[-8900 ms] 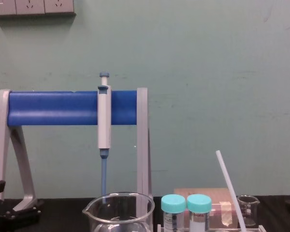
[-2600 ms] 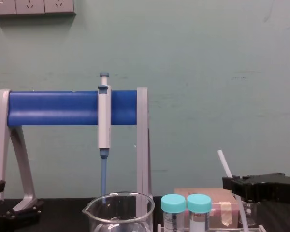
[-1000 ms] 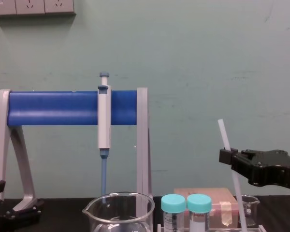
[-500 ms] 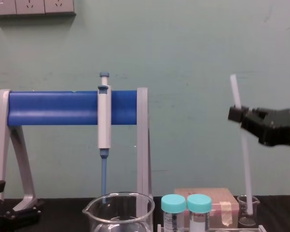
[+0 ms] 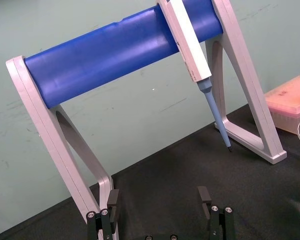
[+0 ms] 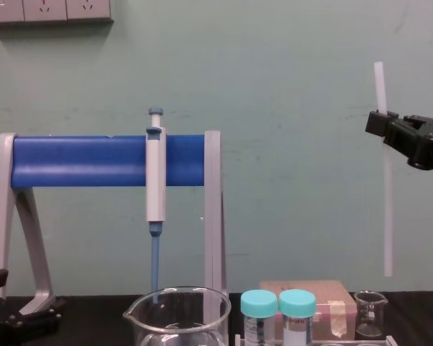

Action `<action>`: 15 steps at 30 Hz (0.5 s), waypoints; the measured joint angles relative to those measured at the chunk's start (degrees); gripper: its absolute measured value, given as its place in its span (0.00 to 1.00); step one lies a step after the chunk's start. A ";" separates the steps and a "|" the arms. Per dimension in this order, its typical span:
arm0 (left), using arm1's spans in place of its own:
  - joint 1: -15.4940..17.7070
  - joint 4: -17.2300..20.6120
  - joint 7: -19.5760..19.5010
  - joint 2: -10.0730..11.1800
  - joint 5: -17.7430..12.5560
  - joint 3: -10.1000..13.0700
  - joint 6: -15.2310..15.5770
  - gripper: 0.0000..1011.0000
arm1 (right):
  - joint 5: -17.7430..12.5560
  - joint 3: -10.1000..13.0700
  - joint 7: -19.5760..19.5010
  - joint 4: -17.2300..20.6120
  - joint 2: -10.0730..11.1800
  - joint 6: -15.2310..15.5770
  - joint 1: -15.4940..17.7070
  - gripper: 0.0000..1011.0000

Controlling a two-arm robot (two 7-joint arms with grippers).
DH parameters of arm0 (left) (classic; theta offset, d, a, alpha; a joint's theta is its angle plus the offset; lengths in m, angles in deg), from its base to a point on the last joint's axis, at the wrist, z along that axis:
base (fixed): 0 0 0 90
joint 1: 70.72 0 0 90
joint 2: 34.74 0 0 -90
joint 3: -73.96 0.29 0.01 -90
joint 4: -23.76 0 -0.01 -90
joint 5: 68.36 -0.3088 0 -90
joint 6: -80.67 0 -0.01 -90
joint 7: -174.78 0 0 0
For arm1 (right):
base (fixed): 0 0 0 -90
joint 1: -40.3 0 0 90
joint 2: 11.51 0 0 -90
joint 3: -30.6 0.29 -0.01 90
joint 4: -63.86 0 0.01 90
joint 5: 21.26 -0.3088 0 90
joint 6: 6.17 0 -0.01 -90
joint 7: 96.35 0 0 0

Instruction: Pick up the stirring rod with one hand, then place it down.

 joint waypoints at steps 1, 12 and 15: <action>0.00 0.00 0.00 0.00 0.00 0.00 0.00 0.99 | 0.00 0.00 0.00 0.00 0.00 0.00 0.00 0.07; 0.00 0.00 0.00 0.00 0.00 0.00 0.00 0.99 | 0.17 0.50 -0.23 0.64 -0.28 0.42 0.68 0.07; 0.00 0.00 0.00 0.00 0.00 0.00 0.00 0.99 | 0.22 0.51 -0.23 0.75 -0.36 0.57 0.75 0.07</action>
